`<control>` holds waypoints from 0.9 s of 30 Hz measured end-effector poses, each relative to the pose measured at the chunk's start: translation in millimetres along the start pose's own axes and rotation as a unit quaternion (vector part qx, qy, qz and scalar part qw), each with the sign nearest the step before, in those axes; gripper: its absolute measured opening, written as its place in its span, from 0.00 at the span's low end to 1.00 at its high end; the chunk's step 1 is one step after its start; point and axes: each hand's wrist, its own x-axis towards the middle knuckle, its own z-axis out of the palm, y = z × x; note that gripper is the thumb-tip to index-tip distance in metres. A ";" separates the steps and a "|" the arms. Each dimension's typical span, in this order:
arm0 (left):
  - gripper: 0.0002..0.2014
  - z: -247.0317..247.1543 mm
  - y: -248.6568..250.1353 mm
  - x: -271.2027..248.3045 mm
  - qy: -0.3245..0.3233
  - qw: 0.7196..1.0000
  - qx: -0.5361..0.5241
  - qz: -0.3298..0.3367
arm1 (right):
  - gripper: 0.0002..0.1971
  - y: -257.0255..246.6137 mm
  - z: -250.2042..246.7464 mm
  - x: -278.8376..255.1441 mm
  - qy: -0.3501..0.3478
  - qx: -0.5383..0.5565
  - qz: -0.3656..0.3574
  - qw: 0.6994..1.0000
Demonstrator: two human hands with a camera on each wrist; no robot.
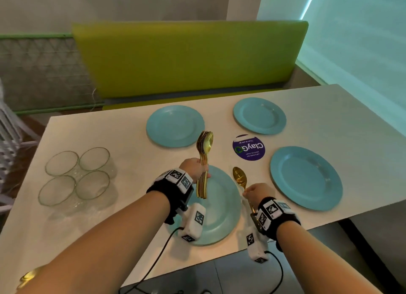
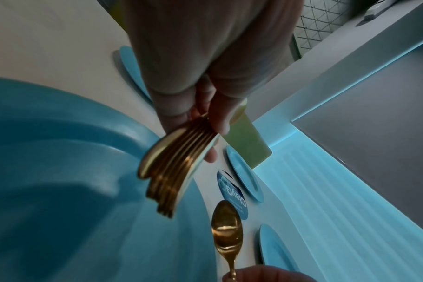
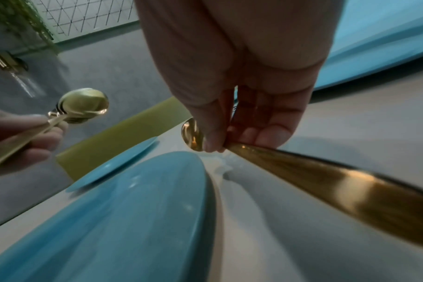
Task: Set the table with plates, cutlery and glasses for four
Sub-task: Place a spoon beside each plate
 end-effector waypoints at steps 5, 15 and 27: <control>0.13 0.1 -6.3 1.6 0.009 1.000 -0.018 -0.012 | 0.14 1.1 7.7 7.7 0.010 0.002 0.006 1.000; 0.10 -0.9 -6.9 14.2 -0.015 0.999 -0.020 -0.021 | 0.07 -5.2 15.9 7.2 0.039 0.050 0.019 0.998; 0.12 2.8 -0.6 24.4 -0.041 0.999 -0.014 -0.005 | 0.05 -4.5 18.9 10.1 0.051 0.090 0.032 0.994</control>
